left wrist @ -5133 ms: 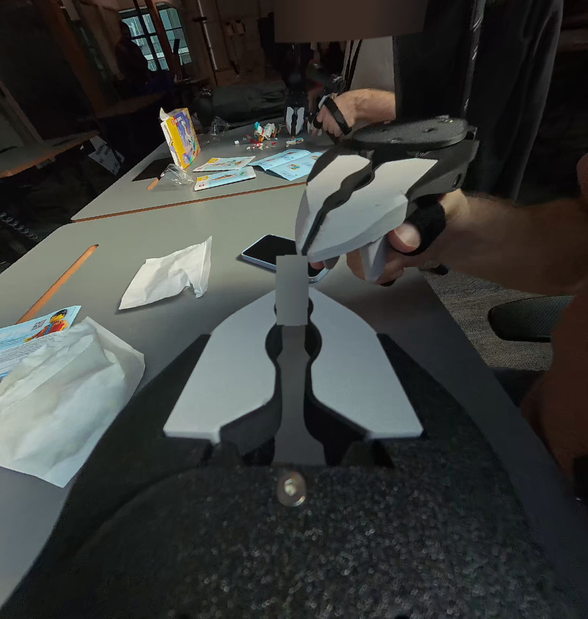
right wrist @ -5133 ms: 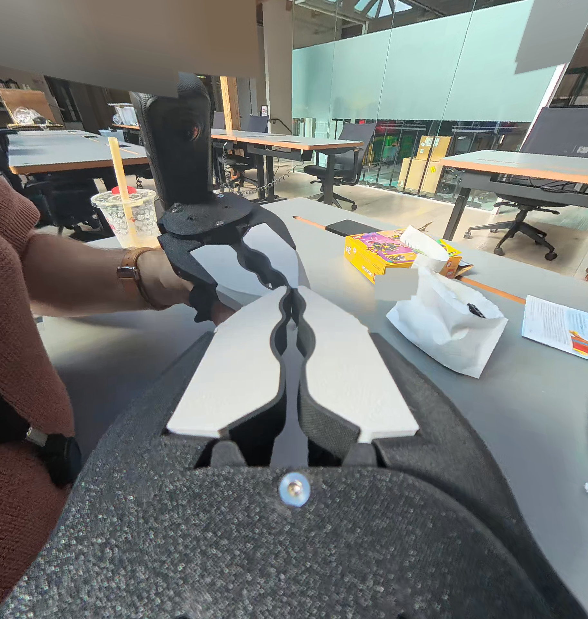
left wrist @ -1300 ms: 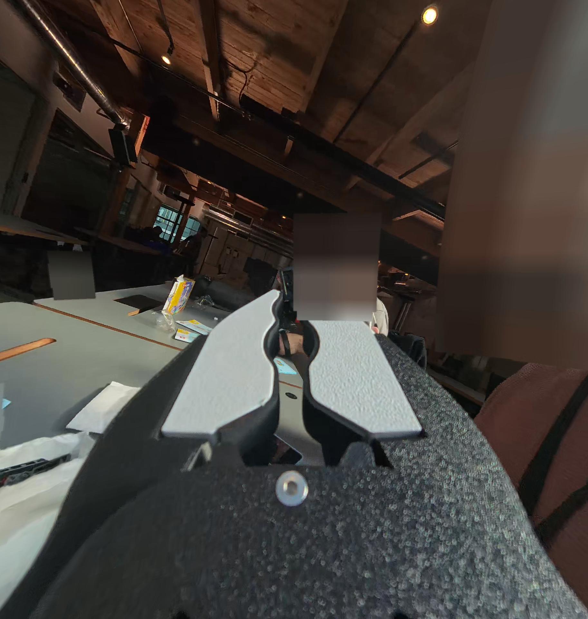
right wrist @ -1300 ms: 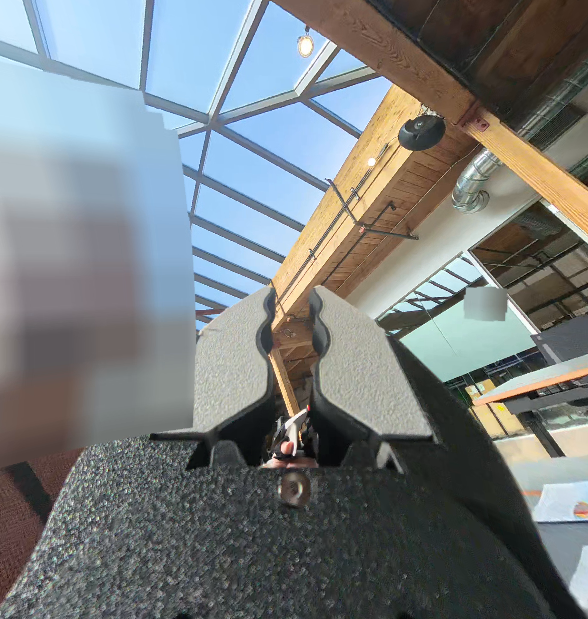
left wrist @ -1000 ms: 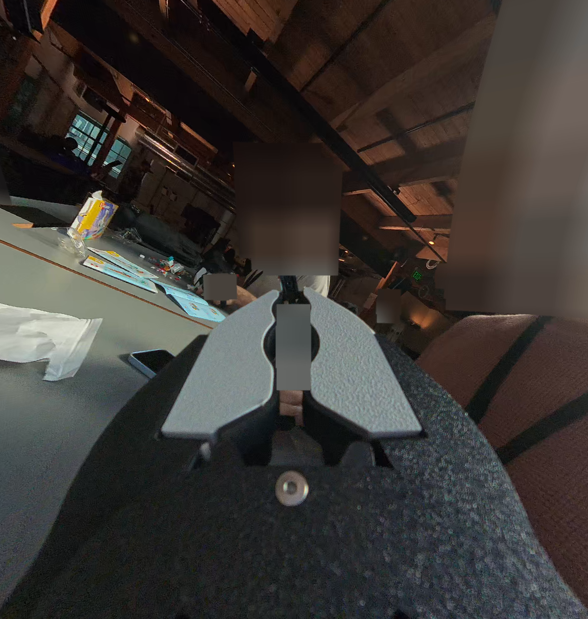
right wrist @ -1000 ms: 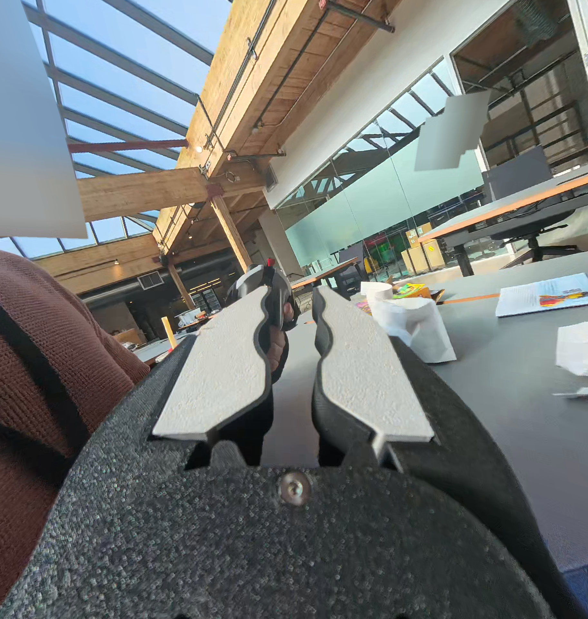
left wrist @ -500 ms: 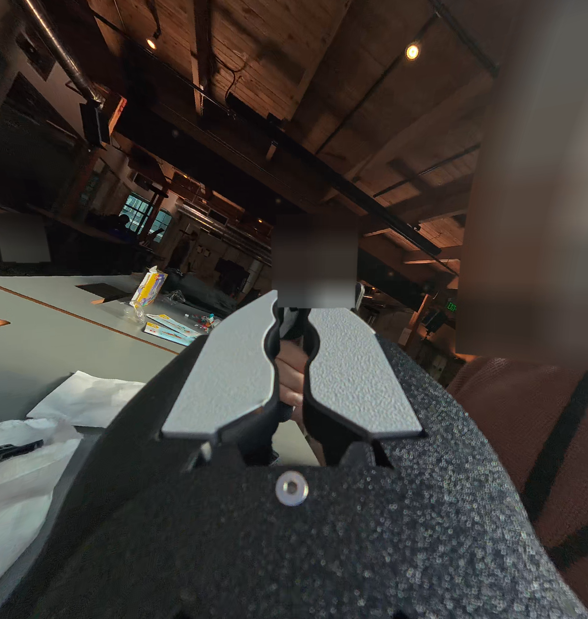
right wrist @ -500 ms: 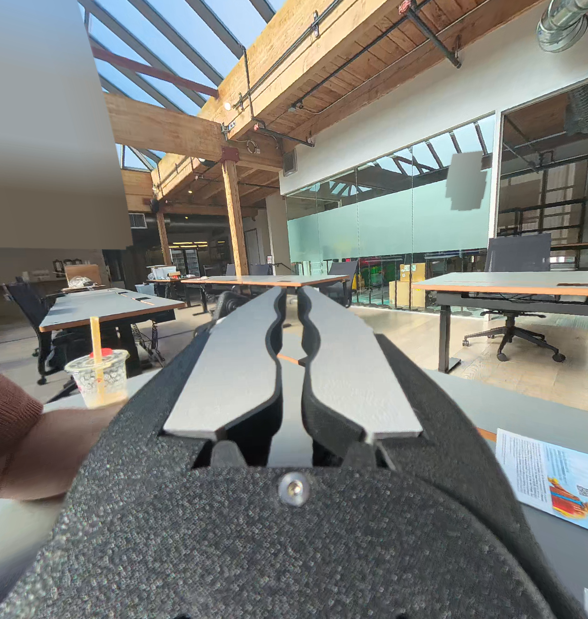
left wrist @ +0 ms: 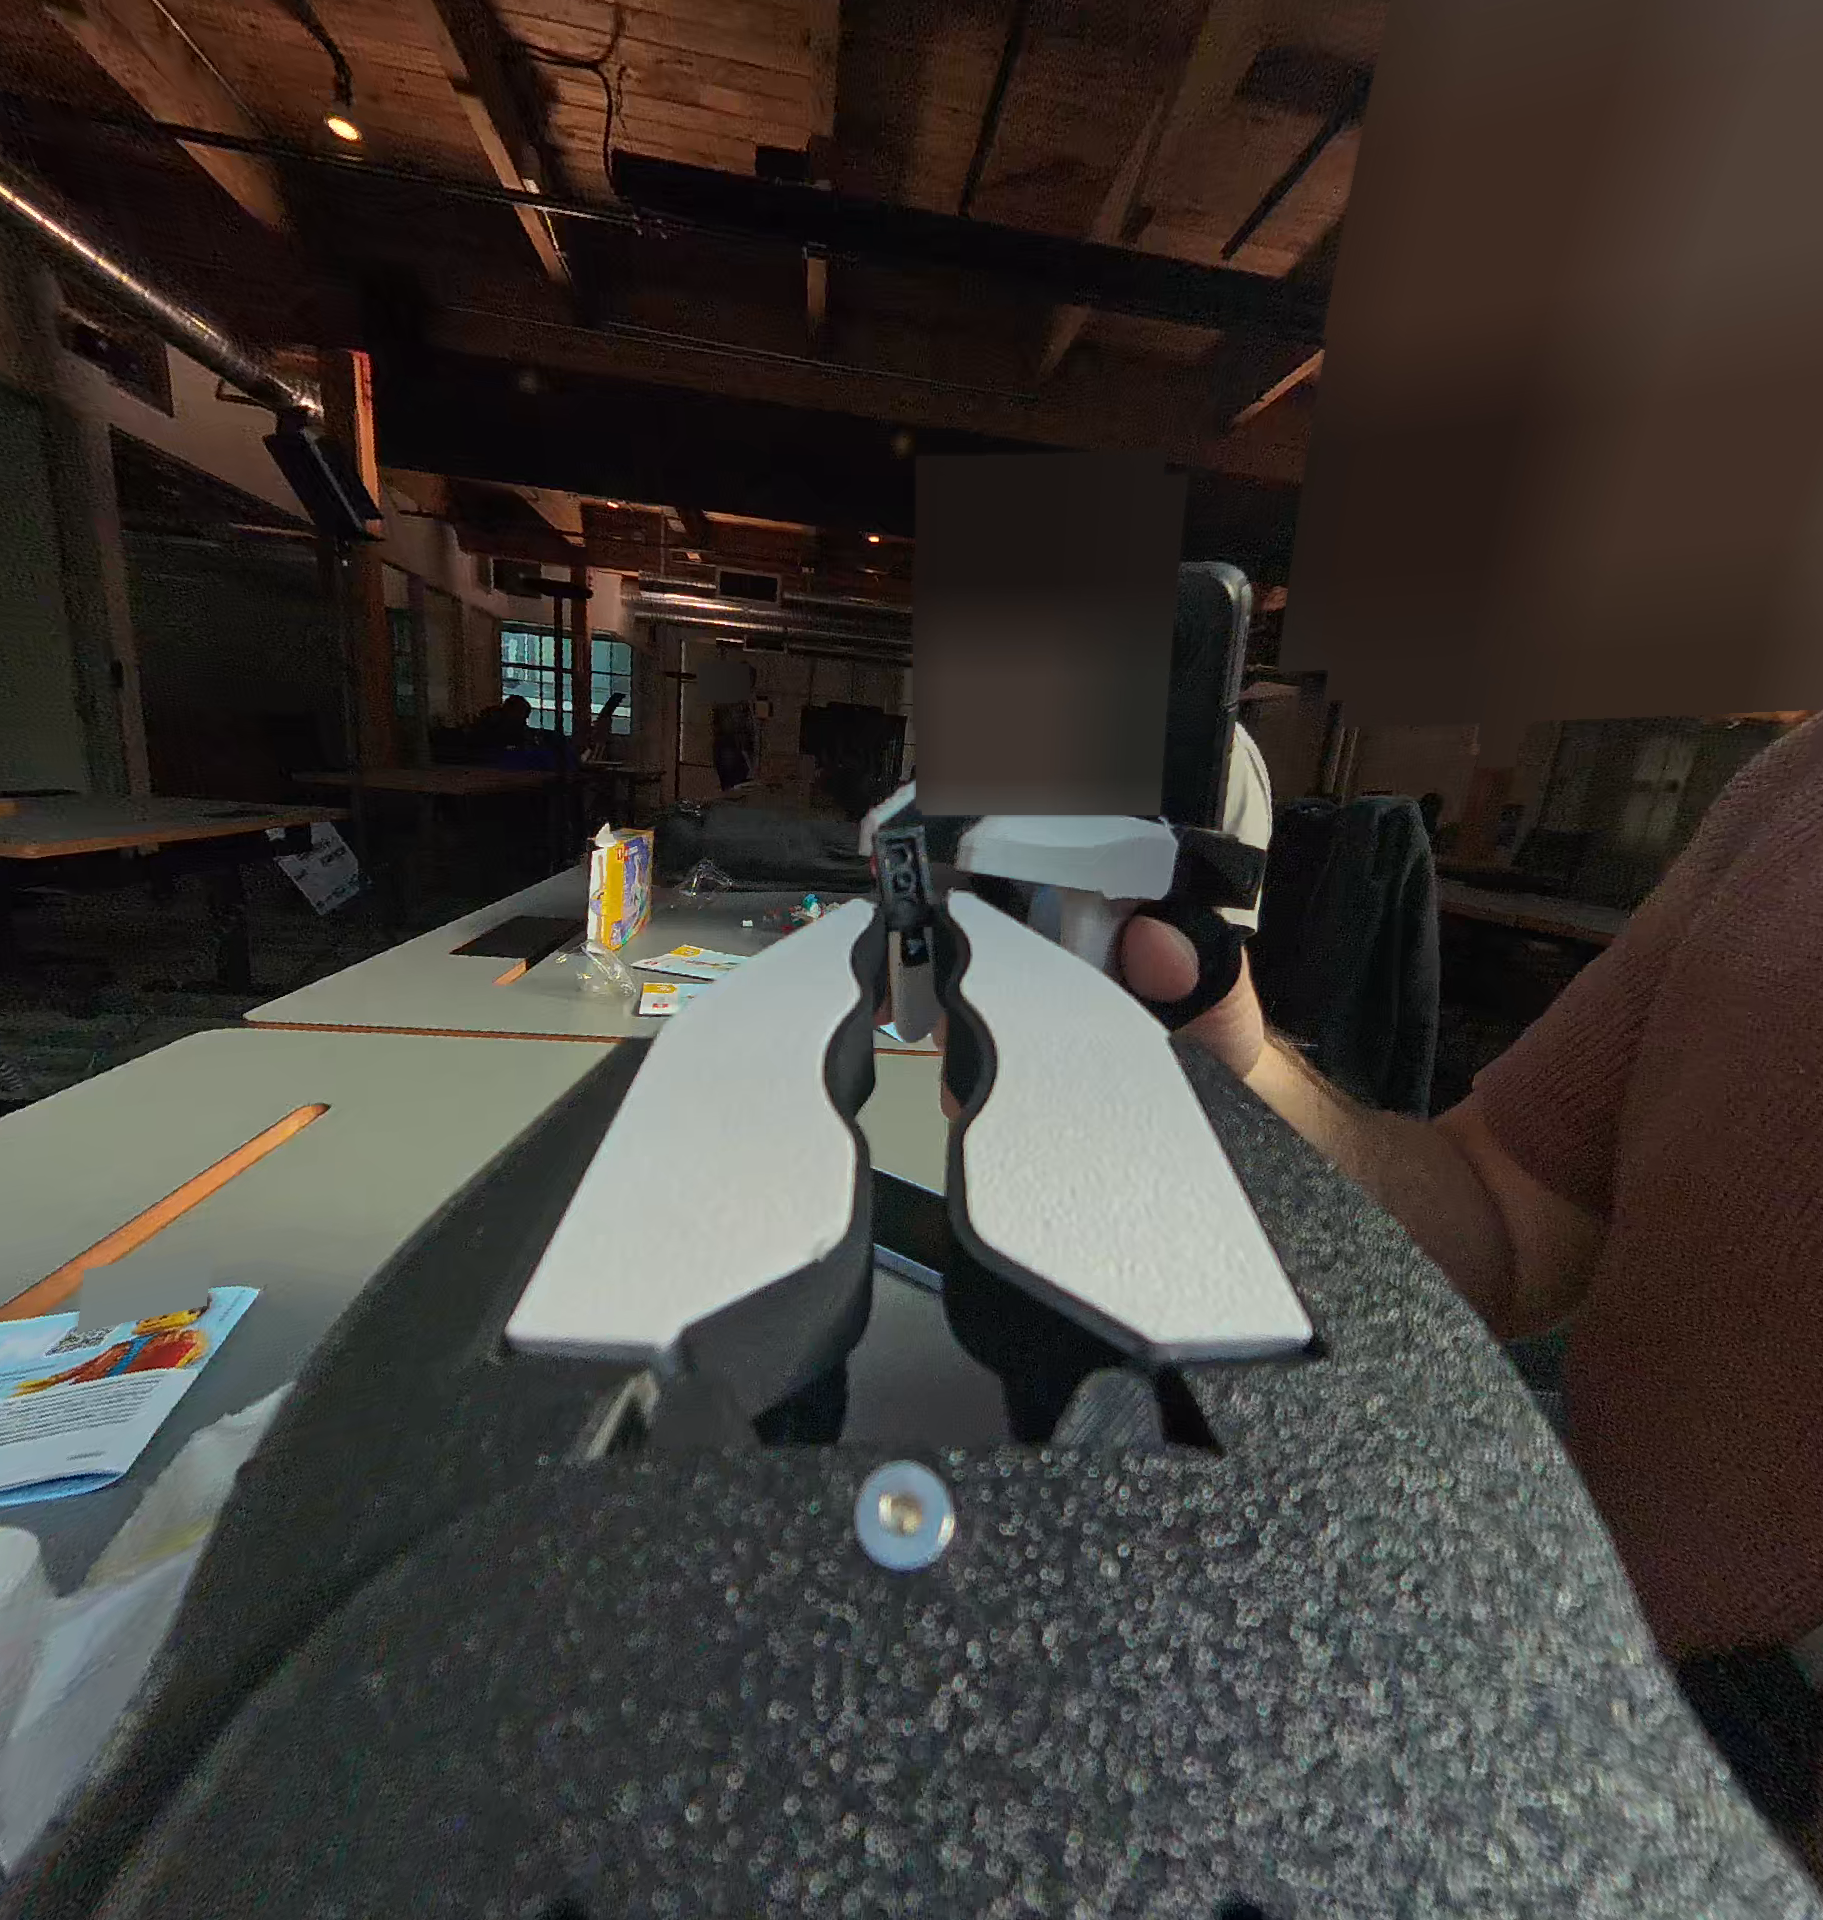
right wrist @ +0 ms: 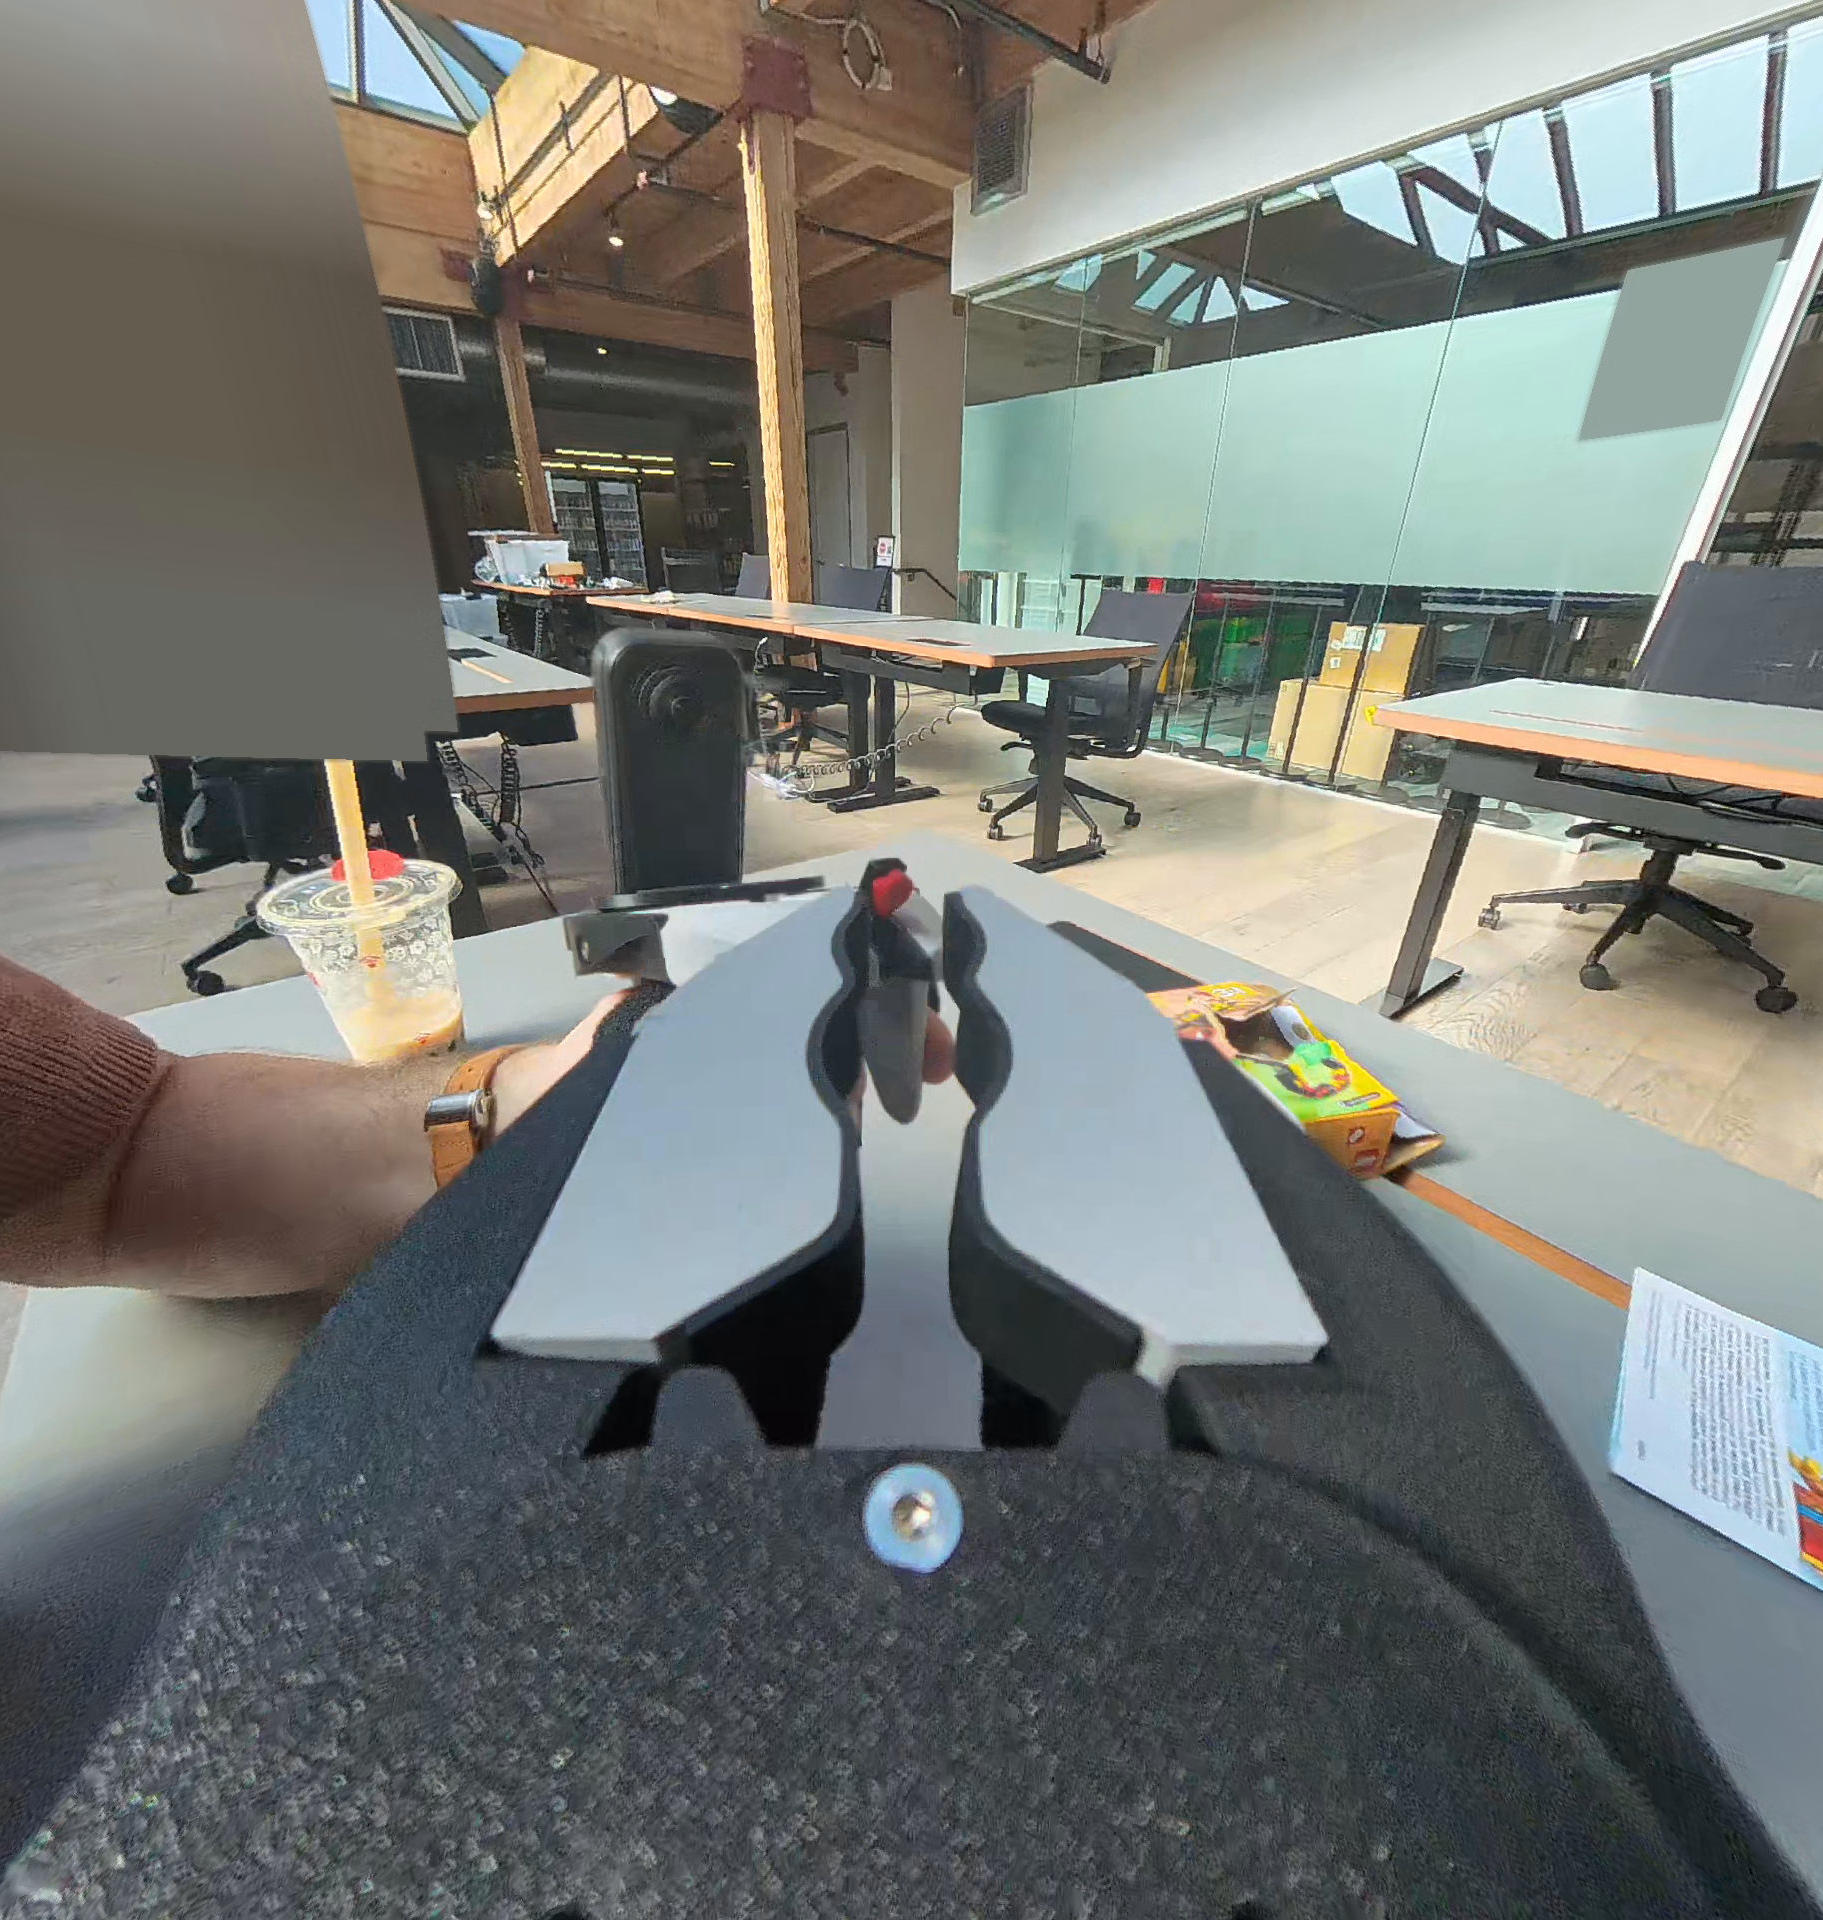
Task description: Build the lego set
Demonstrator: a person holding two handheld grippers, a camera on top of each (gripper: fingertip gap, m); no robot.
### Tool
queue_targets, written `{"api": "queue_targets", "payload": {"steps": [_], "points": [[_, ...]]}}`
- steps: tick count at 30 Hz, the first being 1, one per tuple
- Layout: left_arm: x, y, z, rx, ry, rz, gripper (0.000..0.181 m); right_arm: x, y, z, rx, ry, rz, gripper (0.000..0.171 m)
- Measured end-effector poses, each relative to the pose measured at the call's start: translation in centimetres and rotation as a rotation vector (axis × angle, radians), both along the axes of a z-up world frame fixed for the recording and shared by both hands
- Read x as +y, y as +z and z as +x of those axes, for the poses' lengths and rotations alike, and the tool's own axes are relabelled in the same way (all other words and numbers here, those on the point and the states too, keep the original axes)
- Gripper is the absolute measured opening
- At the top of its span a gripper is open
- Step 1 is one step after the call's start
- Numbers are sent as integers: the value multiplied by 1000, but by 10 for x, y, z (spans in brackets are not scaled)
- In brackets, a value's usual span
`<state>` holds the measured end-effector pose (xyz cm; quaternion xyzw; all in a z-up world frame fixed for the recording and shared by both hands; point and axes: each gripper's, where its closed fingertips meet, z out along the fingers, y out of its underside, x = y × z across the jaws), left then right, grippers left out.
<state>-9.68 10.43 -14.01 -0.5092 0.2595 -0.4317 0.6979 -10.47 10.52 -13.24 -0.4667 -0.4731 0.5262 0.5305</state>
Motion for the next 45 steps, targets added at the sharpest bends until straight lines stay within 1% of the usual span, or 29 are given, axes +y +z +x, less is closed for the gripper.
{"api": "queue_targets", "payload": {"steps": [2, 3, 6, 7, 10, 11, 12, 14, 19, 22, 24, 26, 30, 32, 33, 36, 38, 42, 44, 45], "points": [[-8, 3, 6, 27, -48, 13, 8, -8, 1, -1, -8, 66, -13, 13], [-13, 5, 9, 20, -98, 6, 8, -13, 2, 0, -1, 109, -13, 12], [-23, 8, 14, -32, -247, -48, 7, -30, 5, 6, -7, 269, -22, 12], [-26, 10, 14, -52, -281, -61, 7, -31, 6, 8, -6, 285, -11, 11], [-28, 4, 21, -29, -331, -91, 7, -27, 7, 9, -12, 235, 49, 9], [-29, 3, 23, -28, -342, -90, 7, -27, 4, 8, -31, 228, 62, 12], [-30, 4, 23, -38, -349, -93, 7, -27, 3, 8, -38, 229, 68, 14], [-30, 3, 24, -56, -365, -101, 7, -28, 2, 9, -41, 249, 68, 8], [-33, 3, 27, -87, -413, -109, 7, -31, 1, 11, -60, 274, 101, 7], [-34, 5, 28, -111, -439, -115, 7, -31, 2, 12, -79, 260, 114, 6], [-32, 1, 30, -60, -391, -107, 7, -30, 1, 11, -101, 238, 108, 6], [-27, -8, 32, 96, -284, -77, 7, -27, -4, 13, -125, 221, 107, 6], [-29, -30, 35, 443, -175, 11, 7, -35, -20, 18, -235, 191, 259, 7], [-30, -37, 36, 534, -151, 34, 7, -36, -26, 19, -277, 157, 344, 7], [-29, -40, 36, 562, -142, 43, 7, -37, -29, 20, -301, 162, 343, 7], [-21, -47, 34, 597, -99, 27, 7, -29, -35, 20, -310, 173, 234, 7], [-18, -52, 33, 615, -92, 15, 7, -25, -39, 19, -308, 118, 299, 6], [-12, -63, 31, 656, -73, -5, 7, -18, -51, 21, -421, 49, 472, 6], [-8, -69, 29, 681, -53, -18, 7, -14, -55, 21, -454, 18, 514, 5], [-9, -70, 27, 684, -65, -14, 7, -9, -56, 22, -463, -8, 522, 0]]}}
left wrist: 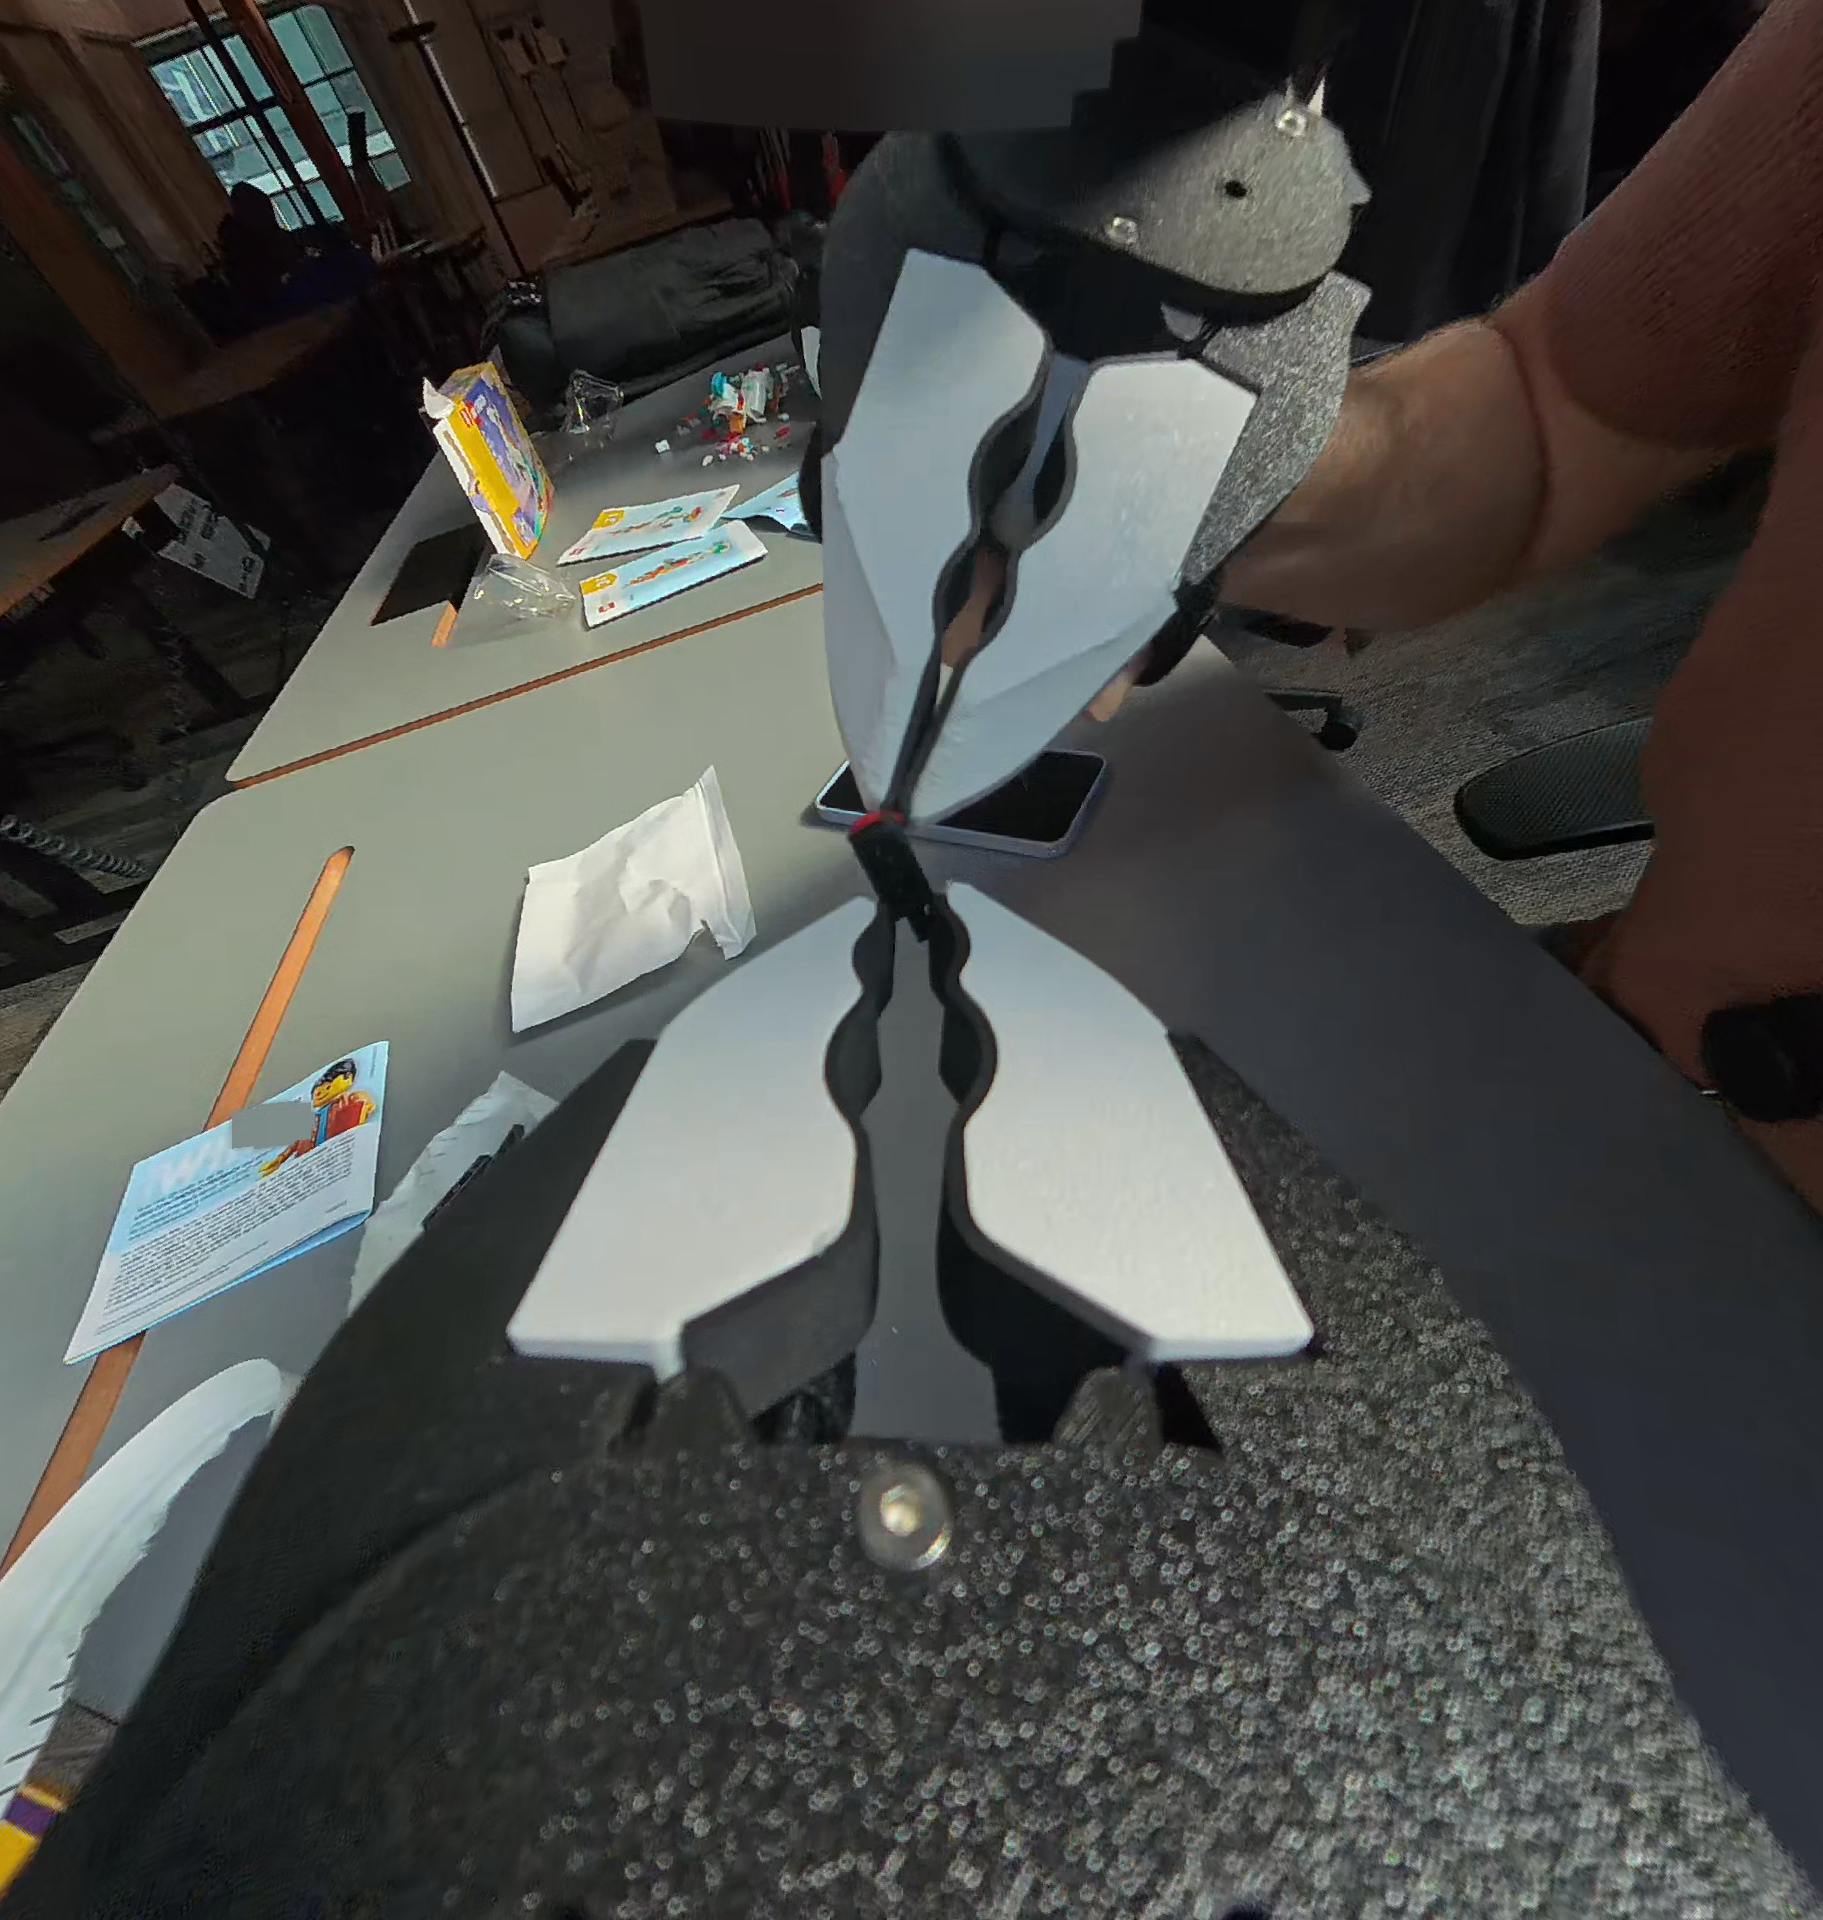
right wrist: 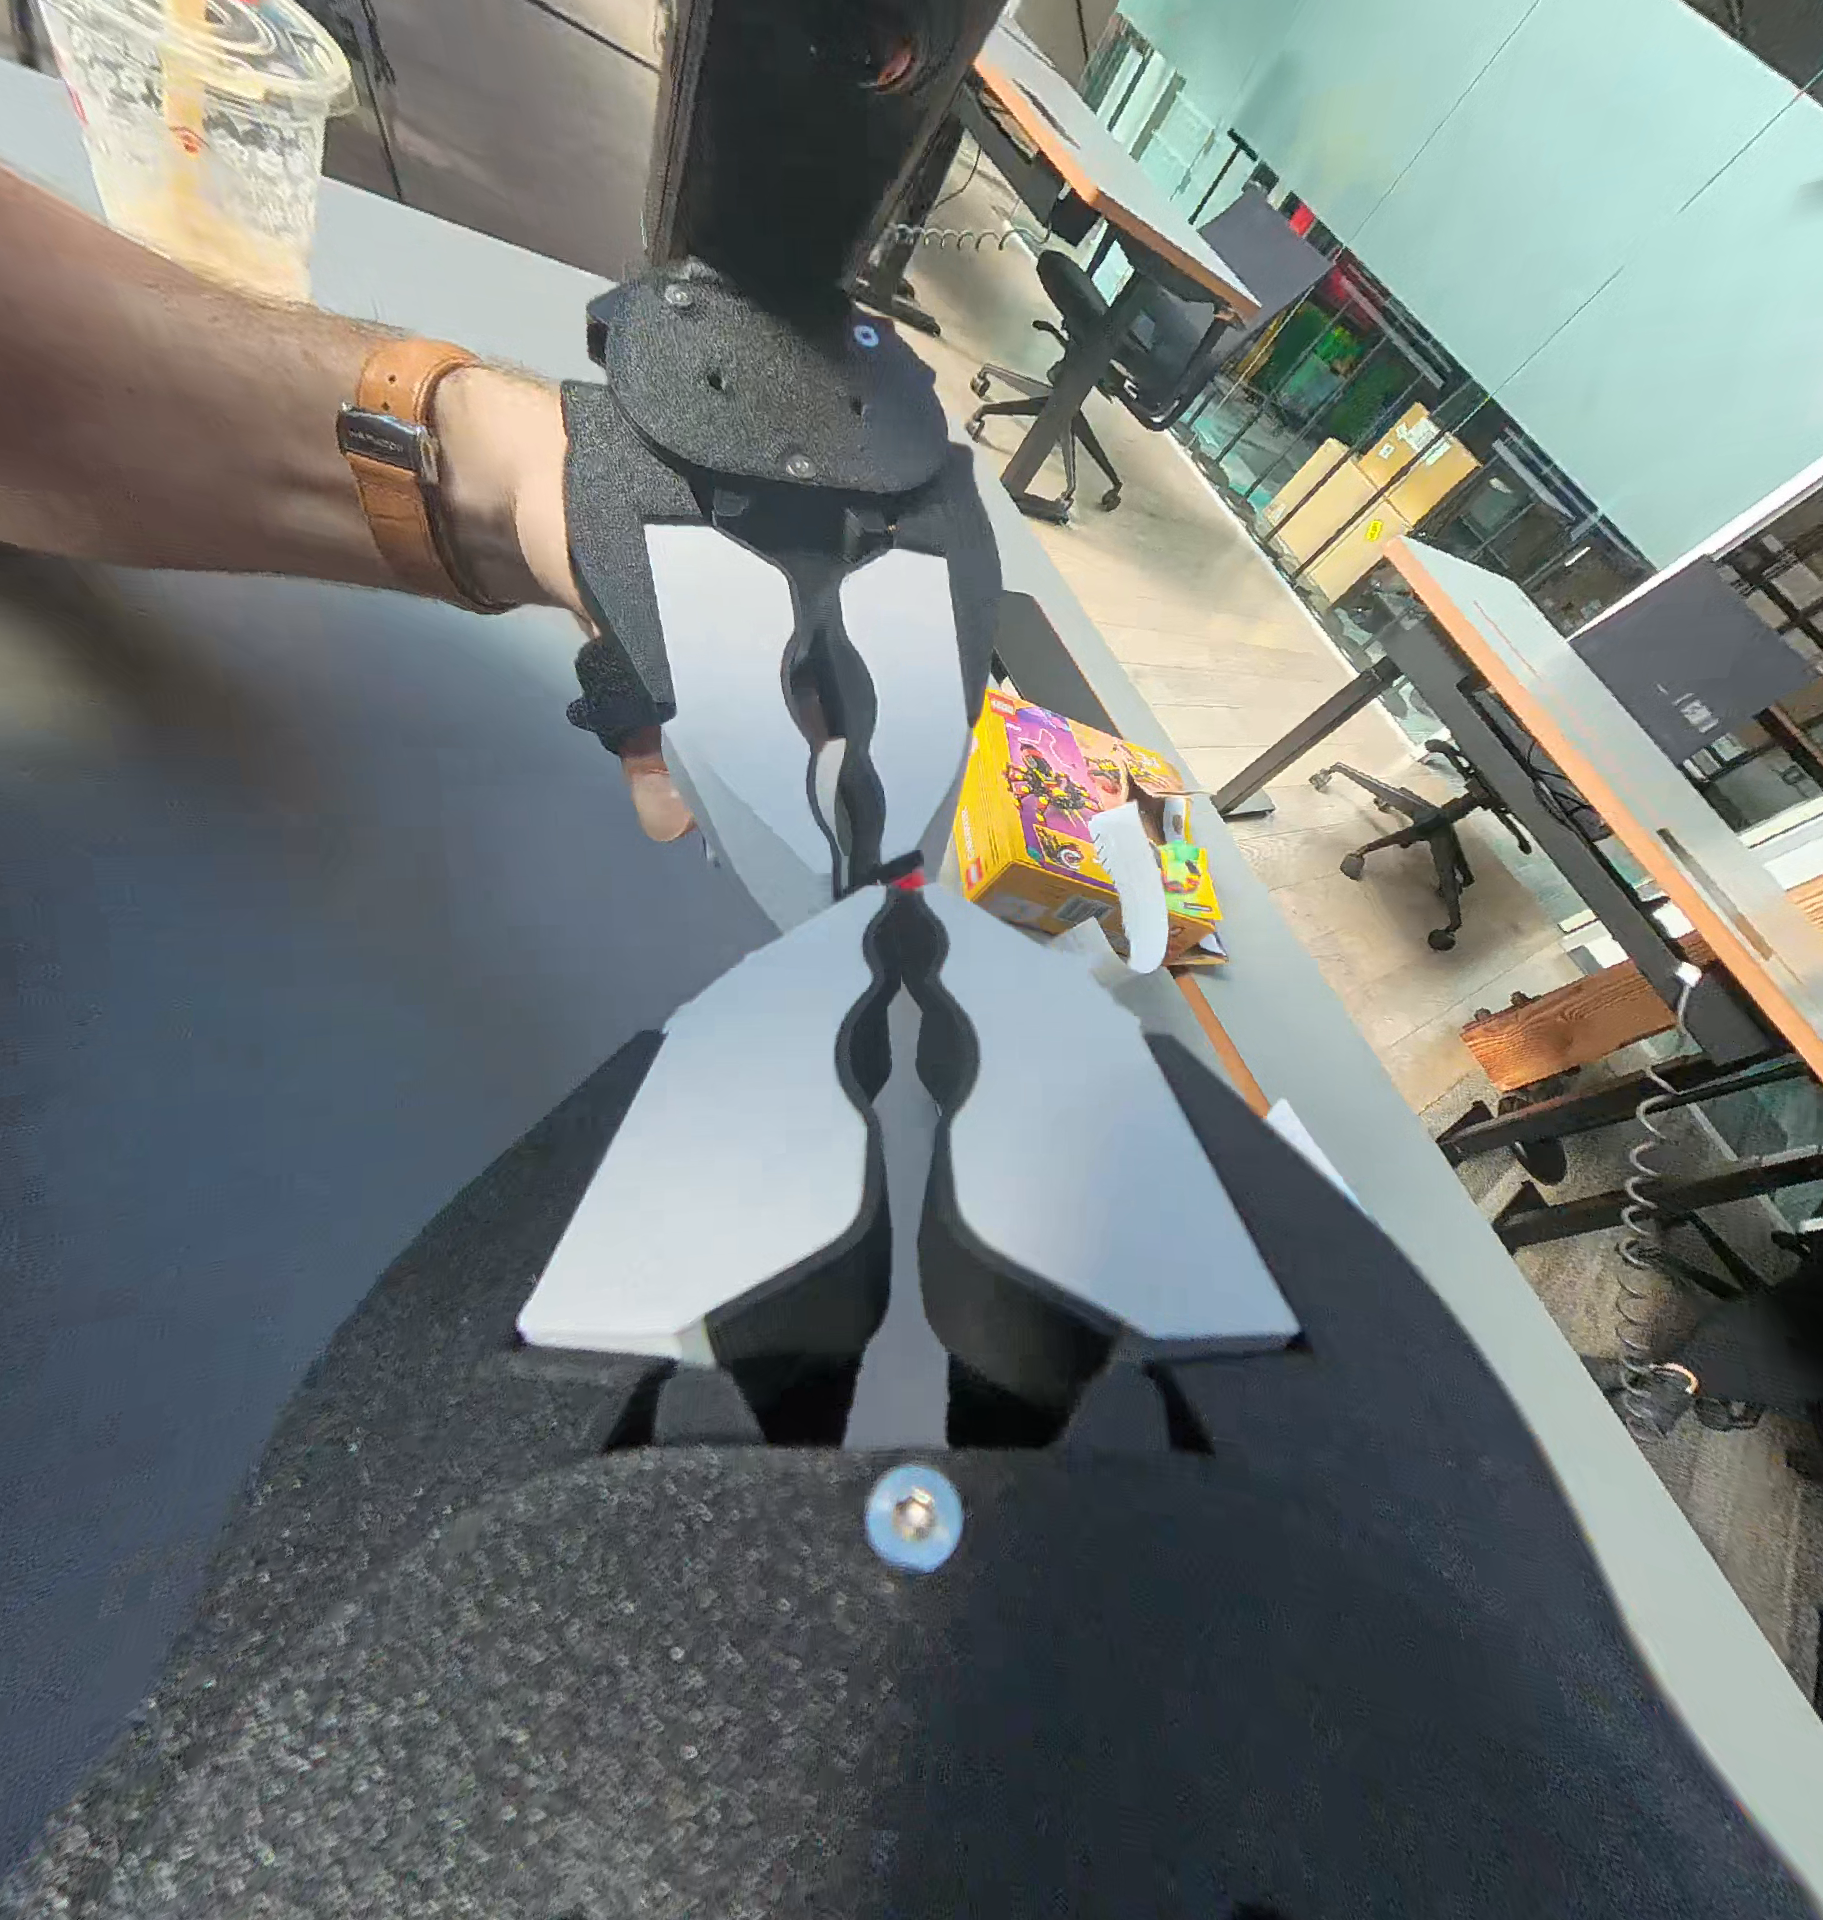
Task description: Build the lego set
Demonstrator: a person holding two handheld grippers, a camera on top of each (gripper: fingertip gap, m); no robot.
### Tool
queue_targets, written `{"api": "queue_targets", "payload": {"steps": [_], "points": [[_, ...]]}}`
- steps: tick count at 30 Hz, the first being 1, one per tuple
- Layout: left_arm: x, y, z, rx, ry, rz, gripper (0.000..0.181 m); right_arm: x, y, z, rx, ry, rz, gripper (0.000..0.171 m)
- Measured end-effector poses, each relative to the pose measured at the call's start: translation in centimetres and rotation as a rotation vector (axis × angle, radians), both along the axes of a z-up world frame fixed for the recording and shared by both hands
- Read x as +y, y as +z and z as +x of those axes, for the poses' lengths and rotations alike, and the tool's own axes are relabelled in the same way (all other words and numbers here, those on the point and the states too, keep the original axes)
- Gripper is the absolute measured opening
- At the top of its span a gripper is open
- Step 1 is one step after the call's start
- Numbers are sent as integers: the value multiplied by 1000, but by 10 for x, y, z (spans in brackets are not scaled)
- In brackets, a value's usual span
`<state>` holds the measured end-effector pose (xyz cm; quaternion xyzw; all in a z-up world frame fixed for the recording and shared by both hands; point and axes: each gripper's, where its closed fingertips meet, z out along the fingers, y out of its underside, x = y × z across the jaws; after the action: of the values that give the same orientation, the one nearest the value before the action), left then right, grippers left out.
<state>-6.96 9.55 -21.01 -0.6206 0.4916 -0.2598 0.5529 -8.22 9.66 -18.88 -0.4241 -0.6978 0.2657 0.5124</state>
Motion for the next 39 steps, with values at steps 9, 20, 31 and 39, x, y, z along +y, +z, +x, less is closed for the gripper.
{"api": "queue_targets", "payload": {"steps": [9, 20, 31, 39], "points": [[3, -11, 8, -84, 7, -69, 5, 7, 11, 16, 91, 84, -407, 0], [-5, 7, 11, -214, -45, -75, 5, -6, 4, 9, 97, 64, -373, 12], [-14, 9, 15, -145, -72, -17, 5, -20, 4, 12, 105, 165, -495, 3], [-10, -2, 12, -65, -39, -10, 5, -12, -9, 13, 22, 76, -402, 0]]}}
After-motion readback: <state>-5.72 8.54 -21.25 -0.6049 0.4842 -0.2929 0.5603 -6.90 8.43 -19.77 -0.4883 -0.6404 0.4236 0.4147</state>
